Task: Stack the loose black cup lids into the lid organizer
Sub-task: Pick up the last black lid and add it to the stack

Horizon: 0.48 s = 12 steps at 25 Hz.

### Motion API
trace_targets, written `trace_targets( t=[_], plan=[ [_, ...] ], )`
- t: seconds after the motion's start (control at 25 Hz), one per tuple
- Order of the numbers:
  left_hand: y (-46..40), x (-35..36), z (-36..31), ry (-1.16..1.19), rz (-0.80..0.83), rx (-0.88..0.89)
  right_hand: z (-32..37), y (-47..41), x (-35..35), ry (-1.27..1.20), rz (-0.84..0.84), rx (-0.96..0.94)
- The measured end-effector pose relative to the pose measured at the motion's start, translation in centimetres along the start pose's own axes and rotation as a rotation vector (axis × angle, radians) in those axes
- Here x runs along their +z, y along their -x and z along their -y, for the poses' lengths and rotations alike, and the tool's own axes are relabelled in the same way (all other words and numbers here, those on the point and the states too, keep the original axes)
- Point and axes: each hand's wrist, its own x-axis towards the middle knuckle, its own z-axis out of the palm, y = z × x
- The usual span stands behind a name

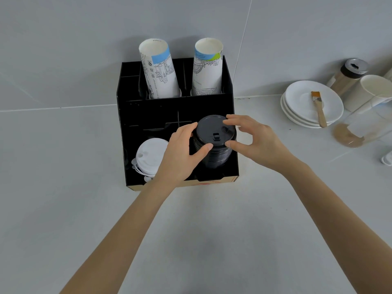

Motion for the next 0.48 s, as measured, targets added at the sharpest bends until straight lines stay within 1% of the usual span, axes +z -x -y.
trace_targets(
  t=[0.24,0.48],
  plan=[
    [0.2,0.8,0.9,-0.008,0.019,-0.022,-1.1,-0.1,0.9,0.026,0.032,0.025],
    [1.0,1.3,1.3,-0.001,0.003,-0.016,-1.9,1.1,2.6,0.009,-0.035,-0.014]
  ],
)
